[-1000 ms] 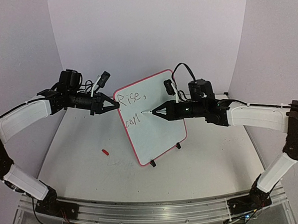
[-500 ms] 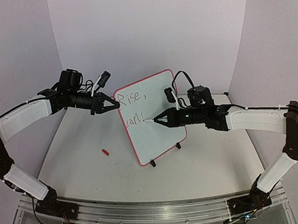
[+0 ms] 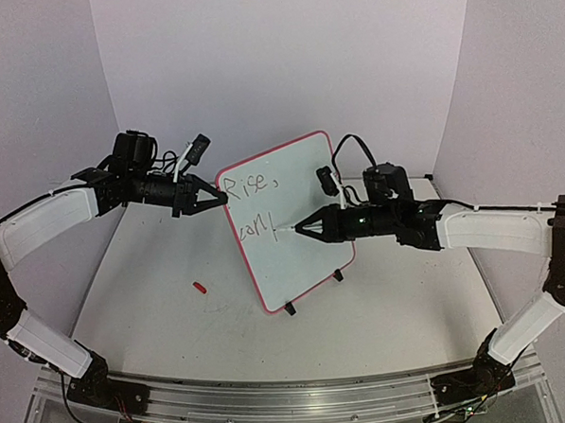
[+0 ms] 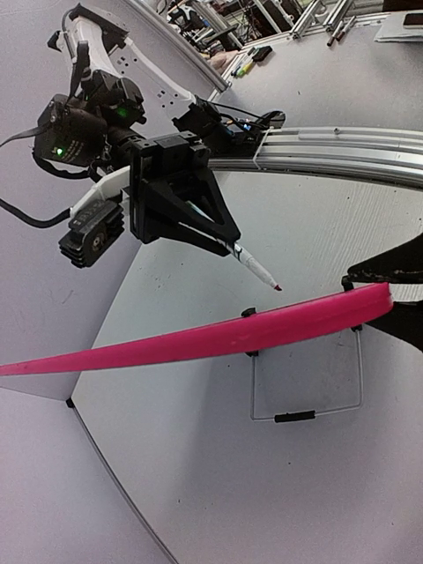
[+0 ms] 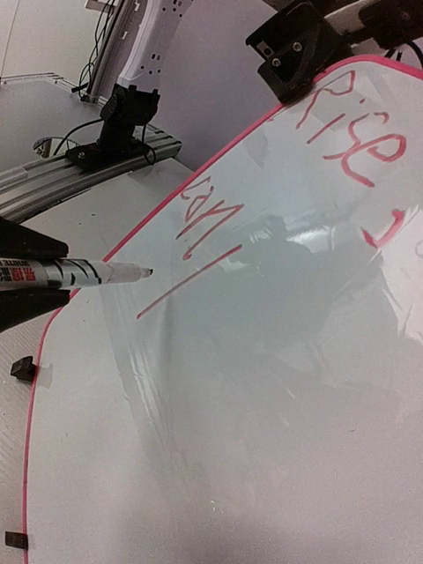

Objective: Write a sentence on the whiteboard

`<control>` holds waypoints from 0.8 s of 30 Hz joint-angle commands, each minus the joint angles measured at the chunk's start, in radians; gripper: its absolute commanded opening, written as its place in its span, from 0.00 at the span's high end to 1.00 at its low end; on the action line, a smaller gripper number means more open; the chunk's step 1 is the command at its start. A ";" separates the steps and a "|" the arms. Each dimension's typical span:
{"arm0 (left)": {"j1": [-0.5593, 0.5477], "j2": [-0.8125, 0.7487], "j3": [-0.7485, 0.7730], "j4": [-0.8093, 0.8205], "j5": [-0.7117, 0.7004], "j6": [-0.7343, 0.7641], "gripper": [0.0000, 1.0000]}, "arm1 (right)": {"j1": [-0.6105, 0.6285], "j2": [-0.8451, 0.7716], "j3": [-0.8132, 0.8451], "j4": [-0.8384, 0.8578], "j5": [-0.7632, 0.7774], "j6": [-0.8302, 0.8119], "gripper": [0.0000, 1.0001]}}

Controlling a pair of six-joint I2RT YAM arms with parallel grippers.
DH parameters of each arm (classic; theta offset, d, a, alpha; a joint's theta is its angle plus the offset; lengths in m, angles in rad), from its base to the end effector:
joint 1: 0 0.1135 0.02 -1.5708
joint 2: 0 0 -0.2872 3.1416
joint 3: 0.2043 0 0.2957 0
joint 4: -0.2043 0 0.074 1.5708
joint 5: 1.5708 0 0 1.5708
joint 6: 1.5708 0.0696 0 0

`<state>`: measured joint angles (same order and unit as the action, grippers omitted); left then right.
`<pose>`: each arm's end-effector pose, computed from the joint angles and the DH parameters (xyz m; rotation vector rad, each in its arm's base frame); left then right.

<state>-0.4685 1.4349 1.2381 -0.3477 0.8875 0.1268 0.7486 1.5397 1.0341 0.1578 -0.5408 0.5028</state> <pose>0.3126 -0.2187 0.3392 1.1073 1.7686 -1.1373 0.2827 0.3115 0.2673 -0.6541 2.0085 1.3173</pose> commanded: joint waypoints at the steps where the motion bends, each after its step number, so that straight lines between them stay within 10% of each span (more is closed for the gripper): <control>1: -0.041 0.047 -0.017 -0.134 -0.004 0.056 1.00 | 0.001 -0.033 0.072 0.051 -0.010 0.006 1.00; 24: -0.043 0.047 -0.017 -0.136 -0.005 0.058 1.00 | 0.000 0.072 0.148 0.057 0.032 -0.002 1.00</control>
<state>-0.4690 1.4349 1.2381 -0.3477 0.8867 0.1272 0.7486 1.5888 1.1273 0.1821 -0.5135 0.5026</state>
